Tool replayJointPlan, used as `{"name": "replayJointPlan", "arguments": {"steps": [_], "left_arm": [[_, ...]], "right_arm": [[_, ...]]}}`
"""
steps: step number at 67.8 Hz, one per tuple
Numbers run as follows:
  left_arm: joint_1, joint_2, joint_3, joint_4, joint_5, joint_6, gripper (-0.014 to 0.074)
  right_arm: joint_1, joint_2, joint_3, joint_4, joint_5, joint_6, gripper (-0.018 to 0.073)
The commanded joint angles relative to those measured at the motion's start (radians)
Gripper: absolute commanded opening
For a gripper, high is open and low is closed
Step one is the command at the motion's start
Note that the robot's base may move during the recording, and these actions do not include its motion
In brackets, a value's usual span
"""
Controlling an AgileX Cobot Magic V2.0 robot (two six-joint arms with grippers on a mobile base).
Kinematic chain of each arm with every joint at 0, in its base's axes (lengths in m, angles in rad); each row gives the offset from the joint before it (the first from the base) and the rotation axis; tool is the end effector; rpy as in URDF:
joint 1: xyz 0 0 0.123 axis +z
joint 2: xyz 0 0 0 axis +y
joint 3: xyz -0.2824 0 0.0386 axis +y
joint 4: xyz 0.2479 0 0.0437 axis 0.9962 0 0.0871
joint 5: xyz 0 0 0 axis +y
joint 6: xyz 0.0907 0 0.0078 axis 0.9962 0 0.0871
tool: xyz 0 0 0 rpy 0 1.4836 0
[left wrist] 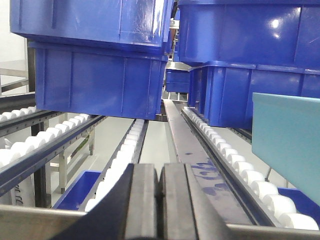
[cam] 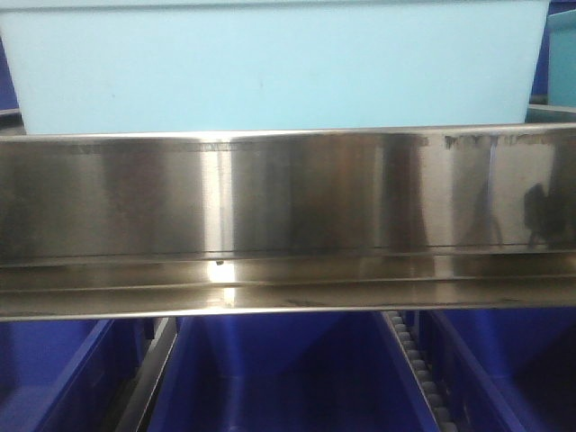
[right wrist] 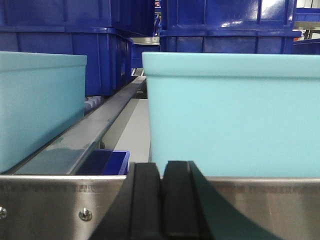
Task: Move two blue bins to right shelf middle
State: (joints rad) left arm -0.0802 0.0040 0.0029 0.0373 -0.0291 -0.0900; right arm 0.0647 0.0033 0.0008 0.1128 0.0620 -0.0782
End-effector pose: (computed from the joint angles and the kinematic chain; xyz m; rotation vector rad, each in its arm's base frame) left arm 0.0563 -0.0046 0.2145 0.0210 1.4622 -0.1092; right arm 0.0567 0.0043 0.2070 -0.0290 1.5496 0.0838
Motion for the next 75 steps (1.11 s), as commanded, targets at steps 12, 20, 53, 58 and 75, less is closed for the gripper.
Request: {"name": "replayJointPlan", "arguments": {"steps": [12, 20, 53, 58, 75], "left_arm": [[0.002, -0.004, -0.003, -0.006, -0.014, 0.003, -0.0111], [0.002, -0.004, -0.003, -0.006, -0.014, 0.003, -0.0111], [0.003, -0.004, -0.003, -0.006, -0.065, 0.003, -0.0111], [0.003, -0.004, -0.003, -0.006, -0.130, 0.003, -0.0111], [0.003, -0.004, -0.139, -0.028, -0.099, 0.003, -0.0111]], "right_arm": [[0.003, -0.003, -0.001, 0.003, -0.017, -0.003, -0.0162], [0.003, -0.003, -0.001, 0.003, -0.017, -0.003, -0.0162], [0.003, -0.003, -0.001, 0.003, -0.049, -0.003, -0.0162], [0.003, -0.003, -0.001, 0.003, -0.082, -0.003, -0.0162], [0.003, -0.003, -0.126, 0.003, -0.135, -0.003, -0.0162]]}}
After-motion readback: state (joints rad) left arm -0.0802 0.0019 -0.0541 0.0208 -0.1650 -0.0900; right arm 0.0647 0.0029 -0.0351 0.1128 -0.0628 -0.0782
